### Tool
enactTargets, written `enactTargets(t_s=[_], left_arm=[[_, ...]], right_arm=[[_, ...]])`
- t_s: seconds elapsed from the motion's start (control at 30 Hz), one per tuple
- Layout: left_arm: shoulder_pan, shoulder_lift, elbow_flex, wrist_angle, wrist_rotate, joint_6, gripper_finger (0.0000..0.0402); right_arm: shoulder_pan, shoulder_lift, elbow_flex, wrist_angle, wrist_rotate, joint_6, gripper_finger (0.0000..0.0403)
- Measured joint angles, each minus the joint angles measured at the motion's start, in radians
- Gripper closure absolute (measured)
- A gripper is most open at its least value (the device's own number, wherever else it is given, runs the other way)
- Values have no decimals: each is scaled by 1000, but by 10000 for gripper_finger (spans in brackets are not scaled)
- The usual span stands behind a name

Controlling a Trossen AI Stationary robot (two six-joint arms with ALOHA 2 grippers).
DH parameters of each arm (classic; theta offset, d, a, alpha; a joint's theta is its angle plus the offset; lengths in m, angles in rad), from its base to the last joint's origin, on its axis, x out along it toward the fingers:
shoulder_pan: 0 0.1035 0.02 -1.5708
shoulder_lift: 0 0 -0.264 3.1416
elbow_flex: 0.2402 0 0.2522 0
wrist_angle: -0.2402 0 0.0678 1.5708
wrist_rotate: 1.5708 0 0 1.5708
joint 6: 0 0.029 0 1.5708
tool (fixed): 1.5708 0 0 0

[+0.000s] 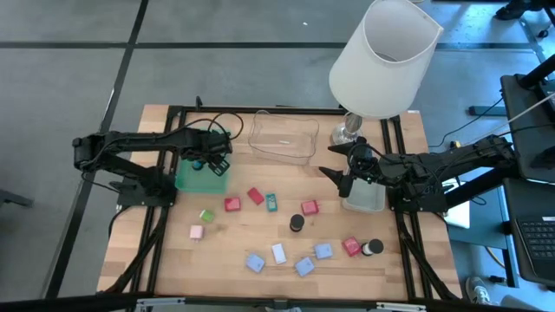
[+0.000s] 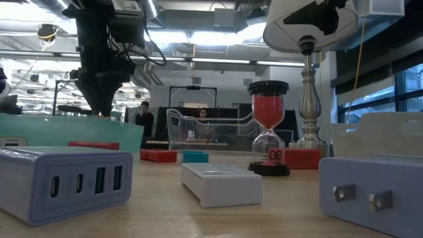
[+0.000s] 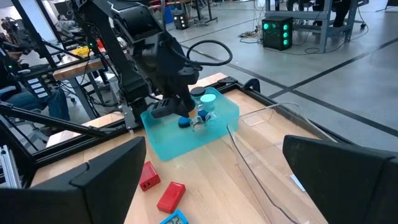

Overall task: Pick & Place Office items
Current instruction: Put the orange hourglass into the green bin

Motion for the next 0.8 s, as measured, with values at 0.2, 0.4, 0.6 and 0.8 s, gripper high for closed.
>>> enactTargets(t_s=[0.2,0.4,0.6,0.8], left_arm=[[13,0,0,12,25,17,184],[13,0,0,11,44,18,173],[13,0,0,11,49,9,167],[13,0,0,11,49,-20,157]], right_arm=[[0,0,0,0,0,0,21],[0,0,0,0,0,0,21],[0,0,0,0,0,0,21],[0,0,0,0,0,0,21]])
